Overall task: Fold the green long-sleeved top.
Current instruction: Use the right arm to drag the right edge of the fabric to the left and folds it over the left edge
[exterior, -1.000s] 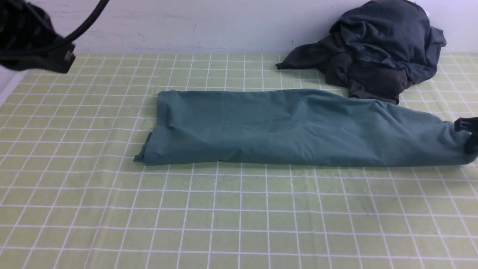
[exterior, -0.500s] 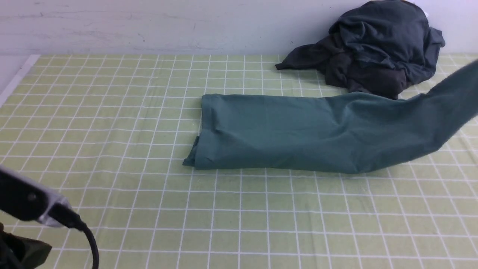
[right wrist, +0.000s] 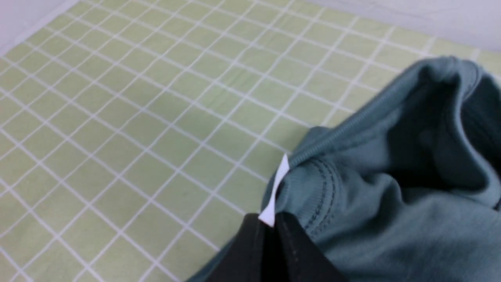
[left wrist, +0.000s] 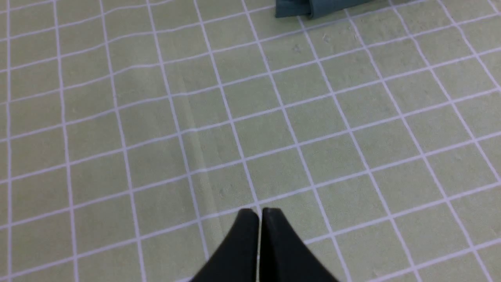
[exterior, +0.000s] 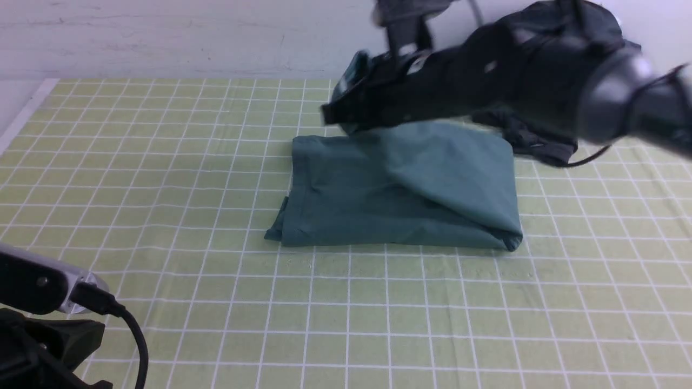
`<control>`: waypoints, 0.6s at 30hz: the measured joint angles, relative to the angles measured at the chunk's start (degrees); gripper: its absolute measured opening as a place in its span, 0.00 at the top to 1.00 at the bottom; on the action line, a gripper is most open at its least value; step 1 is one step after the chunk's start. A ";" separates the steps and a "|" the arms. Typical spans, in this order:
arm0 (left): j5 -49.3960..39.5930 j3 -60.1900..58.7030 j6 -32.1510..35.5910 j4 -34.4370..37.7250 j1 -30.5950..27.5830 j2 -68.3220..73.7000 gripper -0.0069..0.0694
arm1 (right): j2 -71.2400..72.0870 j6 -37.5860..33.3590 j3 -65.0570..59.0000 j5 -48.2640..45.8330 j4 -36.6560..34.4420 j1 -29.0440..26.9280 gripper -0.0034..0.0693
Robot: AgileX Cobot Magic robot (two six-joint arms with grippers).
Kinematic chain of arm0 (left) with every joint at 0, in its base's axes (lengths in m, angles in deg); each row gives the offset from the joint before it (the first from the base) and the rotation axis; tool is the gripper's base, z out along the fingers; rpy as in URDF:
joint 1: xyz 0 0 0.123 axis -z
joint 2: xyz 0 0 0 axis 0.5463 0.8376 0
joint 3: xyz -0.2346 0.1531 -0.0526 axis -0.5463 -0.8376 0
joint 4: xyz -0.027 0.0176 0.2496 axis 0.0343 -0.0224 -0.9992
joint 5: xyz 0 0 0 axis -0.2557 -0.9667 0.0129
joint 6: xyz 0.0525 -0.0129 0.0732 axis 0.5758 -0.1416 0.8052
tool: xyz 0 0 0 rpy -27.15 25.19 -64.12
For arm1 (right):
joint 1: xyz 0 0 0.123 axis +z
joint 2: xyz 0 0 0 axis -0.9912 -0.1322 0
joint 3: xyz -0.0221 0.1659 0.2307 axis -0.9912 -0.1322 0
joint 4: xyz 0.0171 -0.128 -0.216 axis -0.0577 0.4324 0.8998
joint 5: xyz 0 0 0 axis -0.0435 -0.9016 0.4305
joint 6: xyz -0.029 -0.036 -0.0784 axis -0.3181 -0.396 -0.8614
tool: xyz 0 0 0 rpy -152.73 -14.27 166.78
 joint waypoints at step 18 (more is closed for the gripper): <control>0.35 0.00 0.00 0.95 0.00 -0.06 0.91 | -11.37 1.30 19.89 -17.52 4.64 1.92 0.58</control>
